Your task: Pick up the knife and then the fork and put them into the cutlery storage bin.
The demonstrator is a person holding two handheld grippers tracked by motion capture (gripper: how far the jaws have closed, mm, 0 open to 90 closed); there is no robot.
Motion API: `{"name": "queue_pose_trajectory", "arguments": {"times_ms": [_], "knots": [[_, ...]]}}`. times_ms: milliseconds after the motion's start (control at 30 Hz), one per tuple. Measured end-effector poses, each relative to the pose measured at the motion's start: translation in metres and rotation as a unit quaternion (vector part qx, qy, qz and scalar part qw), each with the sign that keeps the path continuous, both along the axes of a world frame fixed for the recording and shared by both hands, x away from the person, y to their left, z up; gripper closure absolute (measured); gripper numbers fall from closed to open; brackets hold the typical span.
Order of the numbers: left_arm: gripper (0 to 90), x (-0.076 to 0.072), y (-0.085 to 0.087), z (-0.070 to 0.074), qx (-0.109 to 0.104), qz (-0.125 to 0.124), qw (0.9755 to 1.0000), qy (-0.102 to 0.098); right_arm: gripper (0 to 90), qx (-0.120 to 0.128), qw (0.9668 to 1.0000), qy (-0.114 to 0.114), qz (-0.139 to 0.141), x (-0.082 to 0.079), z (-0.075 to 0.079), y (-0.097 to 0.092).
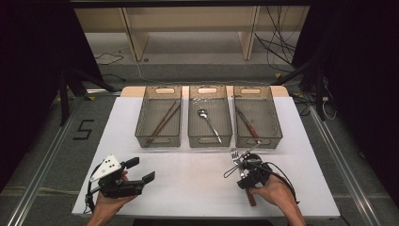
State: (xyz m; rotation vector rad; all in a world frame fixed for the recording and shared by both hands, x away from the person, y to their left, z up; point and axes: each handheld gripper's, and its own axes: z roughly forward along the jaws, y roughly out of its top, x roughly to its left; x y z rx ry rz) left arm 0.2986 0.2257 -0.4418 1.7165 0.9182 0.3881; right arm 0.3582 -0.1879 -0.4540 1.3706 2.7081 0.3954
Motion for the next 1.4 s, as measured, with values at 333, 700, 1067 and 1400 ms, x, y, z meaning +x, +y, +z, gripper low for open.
{"name": "queue_pose_trajectory", "arguments": {"times_ms": [333,700,1067,1400], "knots": [[15.8,-0.0001,-0.0003,0.0000,0.001,-0.001,1.0000,0.000,59.7,-0.015,0.9998,0.002,0.008,-0.0005,-0.0032,0.0019],[15.8,-0.0001,-0.0004,-0.0001,0.003,-0.002,1.0000,0.001,67.3,-0.031,0.9994,0.000,0.012,-0.0001,-0.0033,0.0041],[15.8,0.0001,-0.0005,-0.0002,0.001,-0.001,1.0000,0.002,76.8,-0.026,0.9996,-0.001,0.005,0.0013,-0.0029,-0.0006],[15.8,0.0002,-0.0004,-0.0002,0.001,-0.001,1.0000,0.002,77.4,-0.018,0.9997,-0.006,0.014,0.0001,0.0003,-0.0007]]}}
